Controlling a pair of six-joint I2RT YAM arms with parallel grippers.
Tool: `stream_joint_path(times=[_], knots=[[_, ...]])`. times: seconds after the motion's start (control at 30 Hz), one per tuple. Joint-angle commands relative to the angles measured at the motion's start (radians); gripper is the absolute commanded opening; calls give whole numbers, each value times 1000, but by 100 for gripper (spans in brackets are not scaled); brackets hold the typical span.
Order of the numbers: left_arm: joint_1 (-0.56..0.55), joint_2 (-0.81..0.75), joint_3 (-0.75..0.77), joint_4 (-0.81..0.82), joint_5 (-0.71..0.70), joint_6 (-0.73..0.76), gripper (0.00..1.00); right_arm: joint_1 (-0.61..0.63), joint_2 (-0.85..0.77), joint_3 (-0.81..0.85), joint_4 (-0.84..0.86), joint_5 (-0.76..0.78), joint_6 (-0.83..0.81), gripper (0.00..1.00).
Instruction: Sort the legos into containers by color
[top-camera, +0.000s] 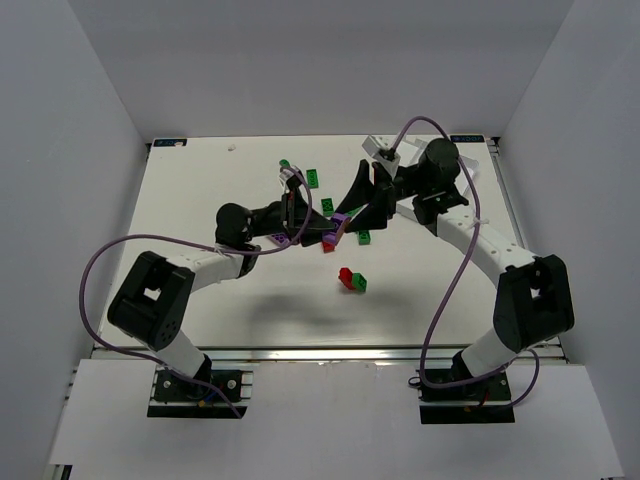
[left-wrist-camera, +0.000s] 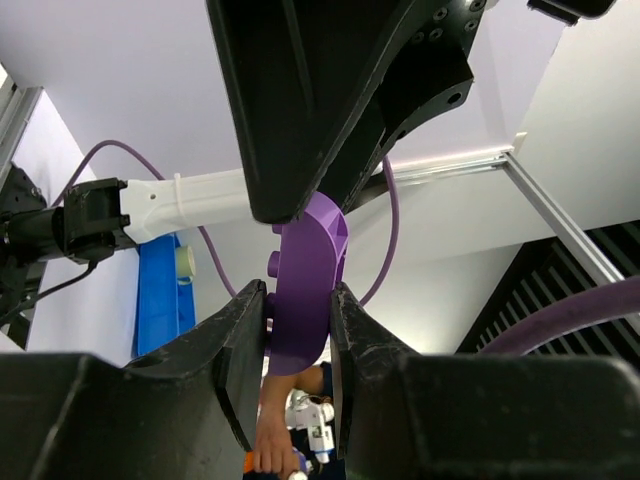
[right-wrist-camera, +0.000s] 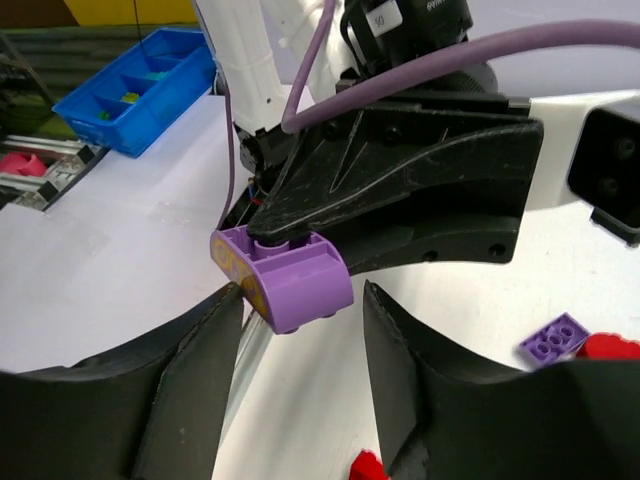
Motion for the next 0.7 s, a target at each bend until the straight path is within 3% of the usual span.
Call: stream_joint_path(times=[0.0,0.07,0.1,0.13,0.17,0.2,0.3,0.37,0.5,0.6,0.63,0.67], knots=[[-25,-15,6,499,31,3,14,-8,26,-21,248,-158,116,56],[-11,-15,-13,498,41,7,14,-34,75,-41,525,-144,328,60],[-3,-20,-20,490,46,13,13,-40,106,-30,905,-147,639,61],[11,-26,-45,452,49,27,13,-48,146,0,1132,-150,844,62],[15,-43,-58,417,63,79,12,-60,228,93,1181,-175,969,59],[20,-54,-72,375,69,114,12,-69,258,123,1185,-175,1079,59],[24,-106,-112,66,81,356,12,-127,286,145,1185,-163,1084,66],[24,-127,-118,-17,80,422,12,-131,287,157,1185,-173,1084,68],[24,-146,-106,-76,77,460,12,-138,283,189,1185,-177,1089,89],[24,-169,-68,-247,69,590,11,-143,289,241,1185,-178,1104,89],[24,-178,-50,-442,60,660,11,-144,296,257,1185,-178,1113,89],[23,-196,-27,-570,48,831,11,-151,299,295,1185,-178,1135,89]])
